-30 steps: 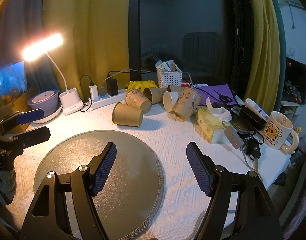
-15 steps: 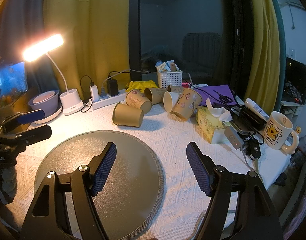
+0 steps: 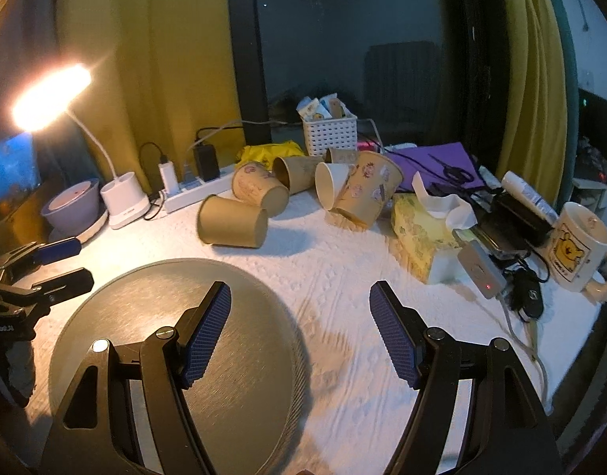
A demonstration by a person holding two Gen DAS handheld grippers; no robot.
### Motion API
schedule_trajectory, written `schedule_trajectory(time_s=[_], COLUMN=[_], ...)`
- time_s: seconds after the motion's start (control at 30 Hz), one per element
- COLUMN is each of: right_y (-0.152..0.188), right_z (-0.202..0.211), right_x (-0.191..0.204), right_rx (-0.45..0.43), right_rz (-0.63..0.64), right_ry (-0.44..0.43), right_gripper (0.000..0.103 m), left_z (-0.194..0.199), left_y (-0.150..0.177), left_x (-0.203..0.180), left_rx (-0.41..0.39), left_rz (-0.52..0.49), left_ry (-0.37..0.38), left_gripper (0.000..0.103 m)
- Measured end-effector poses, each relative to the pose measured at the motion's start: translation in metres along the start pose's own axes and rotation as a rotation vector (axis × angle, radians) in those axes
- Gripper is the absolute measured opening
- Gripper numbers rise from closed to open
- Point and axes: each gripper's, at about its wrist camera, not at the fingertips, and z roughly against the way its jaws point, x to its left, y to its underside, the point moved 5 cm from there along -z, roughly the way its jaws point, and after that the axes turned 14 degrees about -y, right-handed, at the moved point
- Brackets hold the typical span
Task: Flip cup upright
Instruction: 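Reach the left gripper to the tan paper cup lying on its side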
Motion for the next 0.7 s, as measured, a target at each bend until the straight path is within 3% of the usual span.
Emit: schedule_trajectory(time_s=[0.4,0.7], right_y=[-0.048,-0.063], right_z=[-0.058,-0.094], right_x=[-0.040,-0.056], right_rx=[0.055,0.092], right_rz=[-0.031,-0.029], right_ry=[-0.042,-0.089], right_gripper=[0.076,0.076], left_z=[-0.061,-0.118], left_y=[-0.066,-0.087], left_x=[-0.009,-0.031], left_rx=[0.036,0.028], left_rz=[-0.138,-0.246], left_ry=[-0.115,-0.087], left_gripper=[0.086,0.086])
